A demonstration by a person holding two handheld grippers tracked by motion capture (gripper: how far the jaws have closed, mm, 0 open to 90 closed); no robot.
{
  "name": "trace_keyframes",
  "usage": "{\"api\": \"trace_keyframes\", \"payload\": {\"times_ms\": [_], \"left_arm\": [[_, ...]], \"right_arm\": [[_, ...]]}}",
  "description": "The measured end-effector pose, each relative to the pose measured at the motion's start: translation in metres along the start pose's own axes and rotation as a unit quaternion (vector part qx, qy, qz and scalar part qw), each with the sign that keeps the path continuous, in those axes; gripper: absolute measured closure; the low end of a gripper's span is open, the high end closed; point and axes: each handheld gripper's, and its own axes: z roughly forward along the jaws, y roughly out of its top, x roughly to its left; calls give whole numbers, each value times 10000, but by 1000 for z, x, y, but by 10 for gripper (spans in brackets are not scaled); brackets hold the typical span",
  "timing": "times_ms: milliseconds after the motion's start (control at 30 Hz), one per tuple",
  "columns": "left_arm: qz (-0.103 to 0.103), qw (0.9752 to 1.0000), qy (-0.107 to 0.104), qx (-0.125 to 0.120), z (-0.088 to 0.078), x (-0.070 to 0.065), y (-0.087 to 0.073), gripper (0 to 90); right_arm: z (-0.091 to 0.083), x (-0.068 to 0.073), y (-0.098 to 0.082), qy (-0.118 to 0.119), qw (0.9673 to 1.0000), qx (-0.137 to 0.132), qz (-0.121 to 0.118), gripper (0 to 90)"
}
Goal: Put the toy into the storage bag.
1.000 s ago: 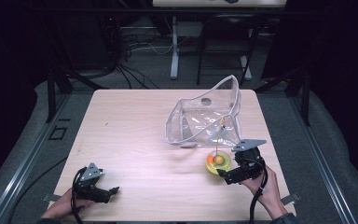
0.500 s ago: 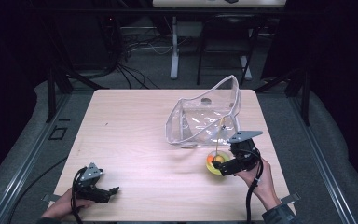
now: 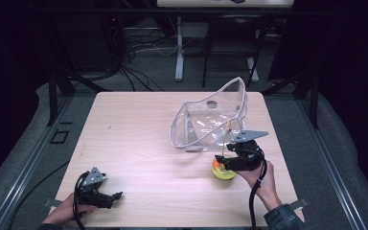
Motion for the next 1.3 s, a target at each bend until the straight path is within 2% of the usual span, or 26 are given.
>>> {"api": "trace_keyframes", "payload": {"times_ms": [33,67,100,133,167,200,267,300,400,600,633,767,1033,1300], "left_arm": [[-1,10000,-1,0,0,0,0,0],[-1,10000,-1,0,0,0,0,0],[-5,10000,-3,-1,0,0,0,0],[0,10000,1,0,0,0,0,0],[-5,10000,-4,-1,0,0,0,0],[-5,10000,-4,-1,0,0,0,0],[-2,10000,0,-1,0,0,0,0],[-6,10000,-4,-2,0,0,0,0],[-2,10000,0,-1,0,0,0,0],[-3,10000,0,-1,0,0,0,0],[-1,10000,0,-1,0,0,0,0],[0,10000,2,-1,0,0,0,0],[-1,10000,1,0,0,0,0,0],[-1,10000,1,-1,0,0,0,0]], "right_arm": [[1,1,0,3,10000,-23,6,514],[1,1,0,3,10000,-23,6,514],[2,2,0,34,10000,-10,-57,599],[2,2,0,34,10000,-10,-57,599],[1,4,1,13,9999,0,-141,694],[1,4,1,13,9999,0,-141,694],[0,6,2,-14,9998,-17,-222,780],[0,6,2,-14,9998,-17,-222,780],[0,8,3,-95,9995,-9,-308,853],[1,9,4,-50,9995,-19,-298,879],[0,9,5,-91,9993,-6,-373,881],[-1,11,5,-141,9990,16,-419,882],[-10,7,6,-64,9994,-32,-325,882],[-20,4,7,-86,9996,-71,-263,882]]}}
